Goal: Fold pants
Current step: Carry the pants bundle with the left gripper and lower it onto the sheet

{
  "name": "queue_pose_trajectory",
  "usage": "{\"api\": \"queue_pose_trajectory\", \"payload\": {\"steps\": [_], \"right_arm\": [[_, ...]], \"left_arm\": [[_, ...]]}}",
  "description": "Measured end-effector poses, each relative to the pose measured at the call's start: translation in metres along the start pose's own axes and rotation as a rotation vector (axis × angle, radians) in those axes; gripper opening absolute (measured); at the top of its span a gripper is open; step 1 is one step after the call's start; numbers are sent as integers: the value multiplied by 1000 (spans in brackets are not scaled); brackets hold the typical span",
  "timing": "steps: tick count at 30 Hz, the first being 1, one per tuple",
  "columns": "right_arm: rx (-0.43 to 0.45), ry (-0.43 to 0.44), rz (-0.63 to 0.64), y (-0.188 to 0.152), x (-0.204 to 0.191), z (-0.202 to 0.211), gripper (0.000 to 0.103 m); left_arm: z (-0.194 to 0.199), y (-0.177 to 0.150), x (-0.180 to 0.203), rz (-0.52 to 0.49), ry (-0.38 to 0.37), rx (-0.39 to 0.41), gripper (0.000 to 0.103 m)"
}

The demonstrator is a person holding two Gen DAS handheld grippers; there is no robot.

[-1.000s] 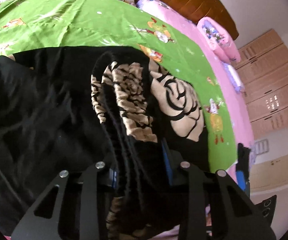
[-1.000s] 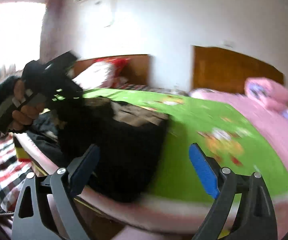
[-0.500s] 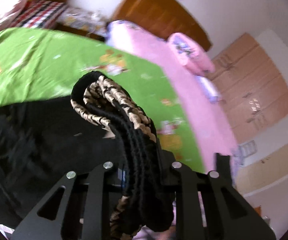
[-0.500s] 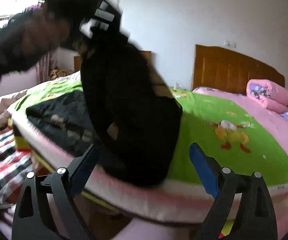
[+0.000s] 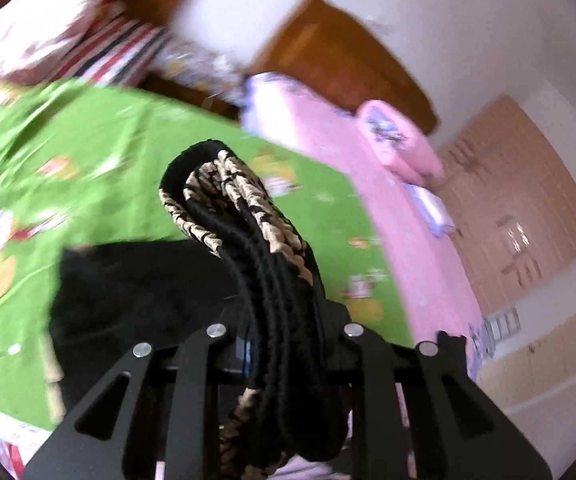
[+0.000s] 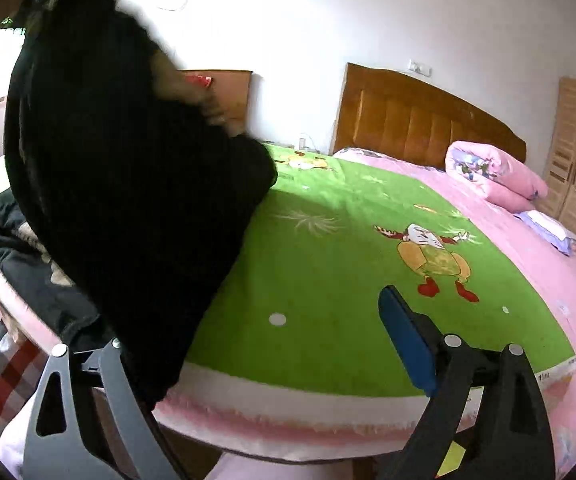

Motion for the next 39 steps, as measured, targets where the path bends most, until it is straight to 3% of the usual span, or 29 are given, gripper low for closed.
{"api": "queue_pose_trajectory", "payload": {"steps": [4, 7, 11, 17, 21, 23, 26, 30, 32, 34, 37, 38, 39], "right_arm": [[-16, 13, 23, -4, -8, -3, 88], [-7, 17, 16, -3, -10, -4, 89], [-17, 9, 44, 2, -13, -3, 89], [26, 5, 61, 12, -19, 5, 89], [-12, 22, 84, 3, -24, -5, 89], [-8, 30, 75, 3, -21, -5, 90], [-17, 36, 63, 2, -18, -8, 92], [-42, 70, 26, 1, -13, -9, 92], [-36, 124, 16, -2, -10, -2, 92], [-30, 159, 18, -7, -10, 6, 92], [3, 255, 14, -17, -2, 24, 92], [10, 258, 19, -18, -1, 26, 92], [6, 259, 32, -19, -1, 26, 92]], "left_arm": [[-20, -31, -90, 105, 52, -68, 22], [-32, -50, -129, 155, 30, -82, 22], [-22, -51, -127, 119, 7, -46, 22], [18, -43, -103, 12, 75, 52, 22], [0, -63, -143, 112, 137, -5, 23], [-11, -75, -157, 140, 106, -10, 25], [-7, -79, -162, 166, 43, 22, 32], [-1, -78, -159, 189, -30, 54, 68], [11, -82, -152, 187, 1, 116, 76], [34, -85, -147, 179, 99, 215, 85], [72, -91, -133, 134, 390, 374, 89], [79, -95, -119, 71, 469, 406, 89], [80, -99, -105, 21, 474, 416, 90]]}}
Point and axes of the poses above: each gripper's, at about its wrist camera, not at the fingertips, and z roughly against the way its jaws point, x to its right, y to its top, the point moved 3 cm from there along -z, roughly the way its jaws point, and after that the axes turned 3 degrees about x, right-handed, at the moved point
